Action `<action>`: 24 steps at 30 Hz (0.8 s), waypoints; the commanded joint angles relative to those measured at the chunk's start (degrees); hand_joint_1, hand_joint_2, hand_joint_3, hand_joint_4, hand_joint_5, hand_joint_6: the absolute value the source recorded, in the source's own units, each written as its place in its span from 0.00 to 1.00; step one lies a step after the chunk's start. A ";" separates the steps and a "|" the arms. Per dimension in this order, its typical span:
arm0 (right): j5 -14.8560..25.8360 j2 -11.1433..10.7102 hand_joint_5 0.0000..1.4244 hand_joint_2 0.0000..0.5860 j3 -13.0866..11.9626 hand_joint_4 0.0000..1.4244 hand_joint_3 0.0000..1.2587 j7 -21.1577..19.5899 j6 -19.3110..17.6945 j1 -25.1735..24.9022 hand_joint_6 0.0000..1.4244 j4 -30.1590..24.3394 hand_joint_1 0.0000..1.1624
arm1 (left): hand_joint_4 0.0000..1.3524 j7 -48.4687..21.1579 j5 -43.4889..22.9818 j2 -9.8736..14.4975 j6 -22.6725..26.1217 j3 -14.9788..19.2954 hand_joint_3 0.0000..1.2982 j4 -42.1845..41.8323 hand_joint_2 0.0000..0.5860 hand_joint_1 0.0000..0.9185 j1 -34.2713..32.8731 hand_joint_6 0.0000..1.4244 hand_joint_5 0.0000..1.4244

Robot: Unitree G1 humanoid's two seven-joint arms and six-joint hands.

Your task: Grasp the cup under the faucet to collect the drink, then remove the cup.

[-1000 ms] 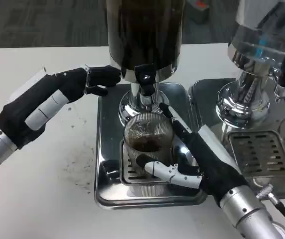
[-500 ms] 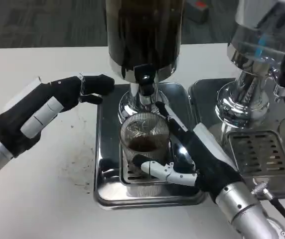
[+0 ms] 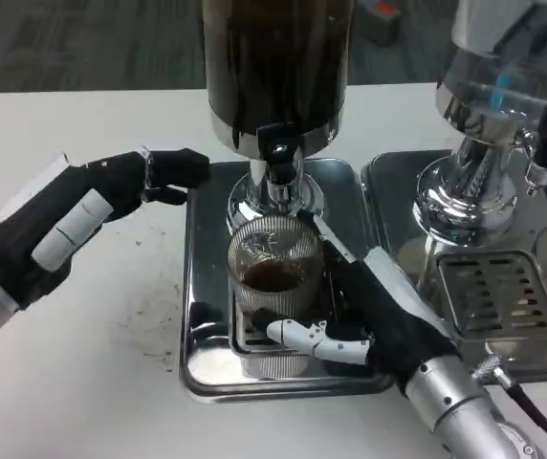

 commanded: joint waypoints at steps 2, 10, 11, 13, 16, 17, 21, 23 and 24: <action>-0.11 0.94 0.00 0.33 0.21 0.00 0.00 -0.91 0.41 0.03 0.04 1.31 0.52 | 0.22 0.75 0.59 1.12 0.67 0.30 0.28 -0.49 0.19 0.00 1.11 0.21 0.17; 1.09 2.15 0.00 0.33 0.38 0.00 0.00 -2.15 -2.03 -0.99 0.06 4.21 0.52 | 0.23 1.16 0.63 1.10 0.93 0.22 0.29 -0.45 0.18 0.00 1.80 0.22 0.18; 1.19 2.30 0.00 0.33 0.39 0.00 0.00 -2.29 -2.29 -1.18 0.06 4.66 0.52 | 0.23 1.21 0.66 1.14 0.95 0.19 0.29 -0.45 0.18 0.00 1.88 0.22 0.18; 1.27 2.49 0.00 0.33 0.41 0.00 0.00 -2.42 -2.69 -1.43 0.06 5.27 0.52 | 0.23 1.26 0.73 1.22 0.97 0.14 0.29 -0.47 0.18 0.00 2.00 0.23 0.18; 1.24 2.84 0.00 0.32 0.68 0.00 0.00 -2.59 -3.40 -1.86 0.07 6.30 0.52 | 0.23 1.27 0.80 1.36 1.10 0.16 0.29 -0.35 0.18 0.00 2.15 0.23 0.18; 1.24 2.98 0.00 0.32 0.75 0.00 0.00 -2.71 -3.64 -1.95 0.07 6.61 0.52 | 0.23 1.27 0.82 1.39 1.13 0.16 0.29 -0.32 0.18 0.00 2.18 0.23 0.18; 1.30 3.46 0.03 0.33 0.96 0.00 0.00 -3.02 -4.45 -2.21 0.09 7.66 0.52 | 0.23 1.42 0.91 1.52 1.22 0.14 0.30 -0.24 0.18 0.00 2.34 0.24 0.18; 1.23 3.63 0.04 0.32 1.10 0.01 0.02 -3.23 -4.91 -2.37 0.10 8.24 0.53 | 0.24 1.45 0.96 1.61 1.25 0.13 0.30 -0.20 0.18 0.00 2.41 0.24 0.19; 1.18 3.65 0.05 0.33 1.16 0.03 0.04 -3.34 -5.05 -2.40 0.11 8.39 0.53 | 0.24 1.48 1.05 1.69 1.25 0.11 0.30 -0.08 0.18 0.00 2.40 0.24 0.19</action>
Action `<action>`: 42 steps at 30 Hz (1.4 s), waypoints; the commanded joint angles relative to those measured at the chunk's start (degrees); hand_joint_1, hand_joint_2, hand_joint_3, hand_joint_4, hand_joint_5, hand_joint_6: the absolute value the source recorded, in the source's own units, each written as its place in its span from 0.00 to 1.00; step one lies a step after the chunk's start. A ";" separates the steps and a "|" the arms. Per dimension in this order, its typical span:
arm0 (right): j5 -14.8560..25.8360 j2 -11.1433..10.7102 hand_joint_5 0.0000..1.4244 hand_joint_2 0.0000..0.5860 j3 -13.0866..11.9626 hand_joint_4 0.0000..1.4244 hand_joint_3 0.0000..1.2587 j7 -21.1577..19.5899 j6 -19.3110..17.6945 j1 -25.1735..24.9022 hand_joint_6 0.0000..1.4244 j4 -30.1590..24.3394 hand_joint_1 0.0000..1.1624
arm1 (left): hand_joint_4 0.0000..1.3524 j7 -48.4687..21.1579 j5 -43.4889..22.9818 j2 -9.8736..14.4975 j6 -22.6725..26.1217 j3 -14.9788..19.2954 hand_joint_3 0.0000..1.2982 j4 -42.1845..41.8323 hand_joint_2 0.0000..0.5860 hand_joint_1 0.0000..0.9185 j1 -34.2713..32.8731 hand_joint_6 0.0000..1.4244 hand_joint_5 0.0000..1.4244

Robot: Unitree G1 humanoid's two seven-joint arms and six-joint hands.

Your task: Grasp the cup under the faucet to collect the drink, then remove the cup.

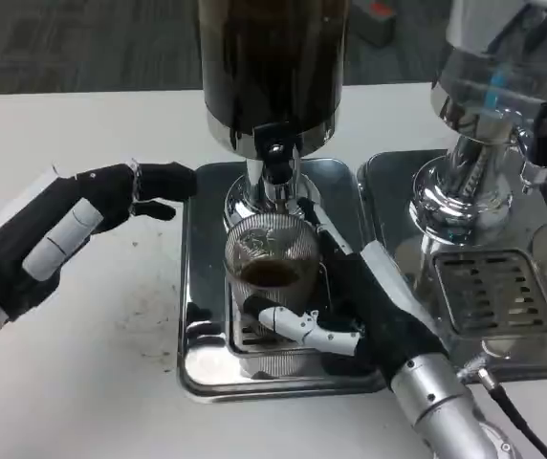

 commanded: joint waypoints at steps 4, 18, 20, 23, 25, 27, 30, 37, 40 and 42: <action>0.55 0.96 0.11 0.34 1.08 0.10 0.12 -0.36 -1.74 -0.44 0.15 2.89 0.55 | 0.24 0.63 1.00 0.89 0.74 0.05 0.30 0.16 0.18 0.00 0.86 0.25 0.19; 0.29 2.50 0.30 0.34 1.43 0.28 0.30 -5.07 -7.07 -0.14 0.31 7.85 0.59 | 0.27 0.93 1.76 1.18 0.95 0.27 0.31 0.79 0.18 0.00 1.32 0.27 0.21; 0.03 2.90 0.32 0.35 1.46 0.30 0.32 -6.20 -8.07 -0.03 0.34 8.44 0.59 | 0.27 0.90 1.84 1.17 0.95 0.32 0.31 0.79 0.18 0.00 1.44 0.27 0.21; -0.52 3.43 0.36 0.35 1.58 0.33 0.34 -7.95 -9.18 0.07 0.41 9.16 0.59 | 0.27 0.92 1.93 1.20 0.96 0.34 0.31 0.87 0.18 0.00 1.52 0.27 0.21; -1.07 3.82 0.40 0.35 1.70 0.35 0.35 -9.41 -9.90 0.24 0.48 9.53 0.60 | 0.27 0.96 1.98 1.25 0.97 0.35 0.31 0.87 0.18 0.00 1.59 0.27 0.21; -1.57 4.02 0.42 0.35 1.81 0.37 0.36 -10.69 -10.42 0.36 0.52 9.78 0.60 | 0.27 0.98 1.99 1.27 0.97 0.37 0.31 0.85 0.18 0.00 1.63 0.27 0.21; -2.39 4.24 0.46 0.35 1.97 0.39 0.38 -12.71 -11.09 0.64 0.58 9.93 0.60 | 0.27 1.05 2.03 1.37 1.01 0.40 0.31 0.99 0.18 0.00 1.62 0.28 0.21; -3.78 4.47 0.51 0.35 2.12 0.43 0.41 -15.79 -12.19 1.24 0.66 10.24 0.61 | 0.28 1.20 2.17 1.45 1.01 0.36 0.32 1.31 0.18 0.00 1.65 0.28 0.22; -4.05 4.53 0.52 0.36 2.05 0.44 0.41 -16.72 -12.79 1.44 0.68 10.47 0.61 | 0.28 1.27 2.27 1.48 0.99 0.27 0.32 1.45 0.18 0.00 1.62 0.28 0.22; -4.25 4.60 0.53 0.35 1.98 0.44 0.41 -17.38 -13.19 1.59 0.70 10.61 0.61 | 0.28 1.29 2.28 1.51 0.99 0.24 0.32 1.53 0.18 0.00 1.59 0.28 0.22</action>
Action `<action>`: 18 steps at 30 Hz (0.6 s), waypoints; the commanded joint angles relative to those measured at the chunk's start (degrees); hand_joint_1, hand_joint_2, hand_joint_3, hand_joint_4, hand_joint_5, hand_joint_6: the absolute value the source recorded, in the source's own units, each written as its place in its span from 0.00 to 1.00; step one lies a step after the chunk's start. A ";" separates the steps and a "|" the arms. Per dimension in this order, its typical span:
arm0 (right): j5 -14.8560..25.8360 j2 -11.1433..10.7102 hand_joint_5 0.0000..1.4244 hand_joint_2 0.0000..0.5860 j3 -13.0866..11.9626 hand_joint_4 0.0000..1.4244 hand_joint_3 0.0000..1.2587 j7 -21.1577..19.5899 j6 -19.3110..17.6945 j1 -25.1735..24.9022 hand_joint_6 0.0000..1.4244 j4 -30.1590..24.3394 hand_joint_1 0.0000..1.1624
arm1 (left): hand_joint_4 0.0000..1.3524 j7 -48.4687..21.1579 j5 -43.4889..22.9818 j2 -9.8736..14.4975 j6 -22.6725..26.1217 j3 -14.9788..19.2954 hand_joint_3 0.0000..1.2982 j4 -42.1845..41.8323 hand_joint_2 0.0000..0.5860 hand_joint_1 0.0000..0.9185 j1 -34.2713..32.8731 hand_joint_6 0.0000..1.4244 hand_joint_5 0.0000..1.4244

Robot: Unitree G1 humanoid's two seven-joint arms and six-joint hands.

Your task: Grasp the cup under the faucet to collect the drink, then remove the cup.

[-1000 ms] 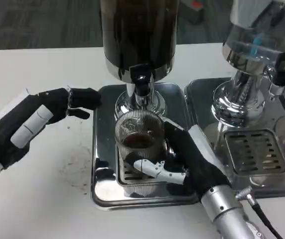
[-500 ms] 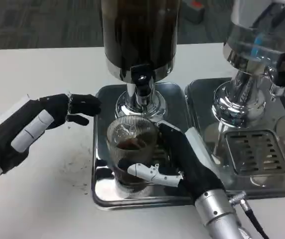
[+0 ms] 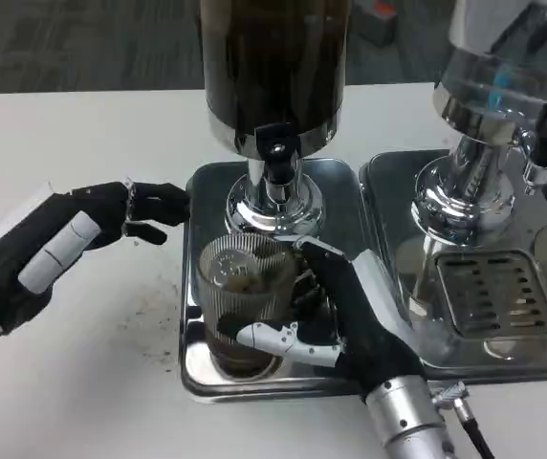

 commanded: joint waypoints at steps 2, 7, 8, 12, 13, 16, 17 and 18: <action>-0.47 0.28 0.53 0.35 -0.10 0.44 0.41 -2.09 -1.99 1.20 0.70 0.99 0.62 | 0.28 0.42 0.57 0.76 0.50 0.13 0.32 0.68 0.18 0.00 0.29 0.28 0.22; -0.76 0.34 0.53 0.35 -0.20 0.45 0.42 -3.16 -2.69 1.54 0.72 1.16 0.63 | 0.28 0.42 0.72 0.79 0.48 0.06 0.31 0.94 0.18 0.00 0.17 0.29 0.22; -0.83 0.38 0.54 0.35 -0.23 0.45 0.42 -3.48 -2.90 1.64 0.72 1.19 0.63 | 0.28 0.40 0.73 0.79 0.49 0.06 0.31 0.99 0.18 0.00 0.16 0.29 0.22; -1.33 0.42 0.54 0.35 -0.37 0.45 0.43 -4.83 -3.61 2.03 0.73 0.97 0.63 | 0.28 0.38 0.78 0.77 0.51 0.03 0.31 1.13 0.18 0.00 0.12 0.29 0.22; -1.38 0.43 0.54 0.35 -0.44 0.45 0.43 -5.09 -3.77 2.12 0.73 0.90 0.63 | 0.28 0.37 0.78 0.77 0.50 0.02 0.31 1.16 0.18 0.00 0.11 0.29 0.22; -1.52 0.34 0.55 0.35 -0.72 0.45 0.44 -5.79 -4.08 2.48 0.74 0.31 0.63 | 0.28 0.42 0.86 0.72 0.48 -0.03 0.31 1.31 0.18 0.00 0.12 0.29 0.22; -1.60 0.26 0.55 0.35 -0.83 0.45 0.44 -6.08 -4.20 2.64 0.74 -0.02 0.63 | 0.28 0.44 0.88 0.72 0.48 -0.04 0.31 1.36 0.18 0.00 0.12 0.29 0.22; -1.70 0.17 0.56 0.35 -0.91 0.45 0.44 -6.32 -4.28 2.78 0.75 -0.36 0.63 | 0.28 0.46 0.91 0.72 0.48 -0.05 0.31 1.43 0.18 0.00 0.12 0.29 0.22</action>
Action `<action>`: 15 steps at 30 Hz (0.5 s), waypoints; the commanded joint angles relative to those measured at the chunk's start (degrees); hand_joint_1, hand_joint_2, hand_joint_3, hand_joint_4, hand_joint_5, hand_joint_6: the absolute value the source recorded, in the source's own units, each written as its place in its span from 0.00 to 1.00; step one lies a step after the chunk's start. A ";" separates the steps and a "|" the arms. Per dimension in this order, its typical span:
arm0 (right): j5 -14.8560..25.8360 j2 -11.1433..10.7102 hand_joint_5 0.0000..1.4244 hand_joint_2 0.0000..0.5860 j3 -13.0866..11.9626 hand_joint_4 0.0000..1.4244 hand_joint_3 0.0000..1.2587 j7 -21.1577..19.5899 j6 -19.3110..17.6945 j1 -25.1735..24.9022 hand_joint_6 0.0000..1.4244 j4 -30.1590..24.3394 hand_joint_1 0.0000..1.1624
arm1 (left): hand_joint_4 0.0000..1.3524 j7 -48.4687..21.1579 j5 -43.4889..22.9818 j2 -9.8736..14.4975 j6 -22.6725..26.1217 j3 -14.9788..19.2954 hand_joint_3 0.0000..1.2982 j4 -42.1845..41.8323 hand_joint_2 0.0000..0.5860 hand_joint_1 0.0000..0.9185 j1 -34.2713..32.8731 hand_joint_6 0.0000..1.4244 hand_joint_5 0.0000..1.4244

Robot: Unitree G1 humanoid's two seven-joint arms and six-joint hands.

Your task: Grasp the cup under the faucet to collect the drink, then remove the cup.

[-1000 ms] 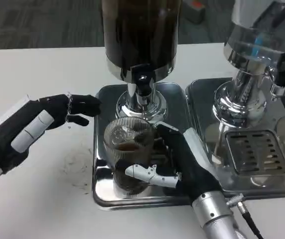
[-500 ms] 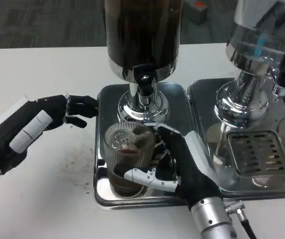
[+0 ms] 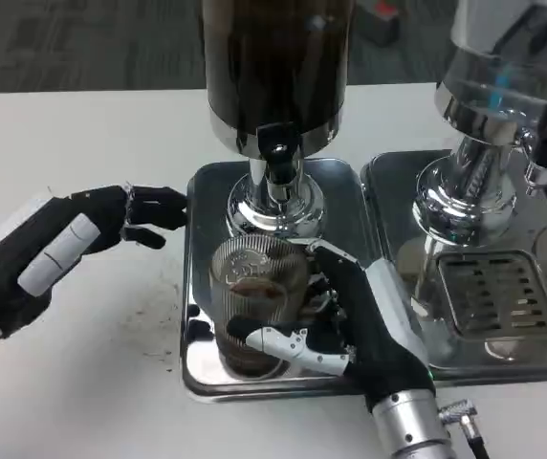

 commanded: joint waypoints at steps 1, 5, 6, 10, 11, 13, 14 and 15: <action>-0.50 -0.10 0.56 0.36 -0.78 0.45 0.44 -1.93 -1.51 1.07 0.75 -1.87 0.63 | 0.28 0.44 0.72 0.66 0.49 -0.06 0.31 0.59 0.18 0.00 0.12 0.29 0.22; -1.10 -0.24 0.56 0.35 -1.05 0.46 0.44 -2.63 -1.69 1.40 0.75 -2.80 0.63 | 0.28 0.50 0.77 0.62 0.47 -0.08 0.31 0.81 0.18 0.00 0.10 0.29 0.22; -1.20 -0.24 0.56 0.35 -1.10 0.46 0.44 -2.70 -1.71 1.49 0.75 -2.98 0.63 | 0.28 0.56 0.80 0.59 0.48 -0.10 0.31 0.87 0.18 0.00 0.09 0.29 0.22; -1.51 -0.23 0.56 0.35 -1.52 0.46 0.44 -3.00 -1.98 1.97 0.75 -4.02 0.63 | 0.28 0.67 0.84 0.57 0.42 -0.15 0.31 1.05 0.18 0.00 0.10 0.29 0.22; -1.57 -0.26 0.56 0.35 -1.73 0.46 0.44 -3.16 -2.12 2.12 0.75 -4.33 0.63 | 0.28 0.70 0.87 0.56 0.42 -0.16 0.31 1.14 0.18 0.00 0.07 0.29 0.22; -1.73 -0.27 0.56 0.35 -2.03 0.46 0.44 -3.40 -2.33 2.44 0.75 -4.86 0.63 | 0.28 0.70 0.89 0.54 0.42 -0.19 0.31 1.30 0.18 0.00 0.06 0.29 0.23; -1.81 -0.28 0.56 0.35 -2.19 0.46 0.44 -3.58 -2.45 2.59 0.75 -5.14 0.63 | 0.28 0.69 0.89 0.54 0.43 -0.20 0.31 1.33 0.18 0.00 0.08 0.29 0.23; -1.84 -0.28 0.56 0.35 -2.32 0.46 0.44 -3.74 -2.57 2.70 0.75 -5.35 0.63 | 0.28 0.68 0.90 0.54 0.43 -0.21 0.31 1.37 0.18 0.00 0.07 0.29 0.23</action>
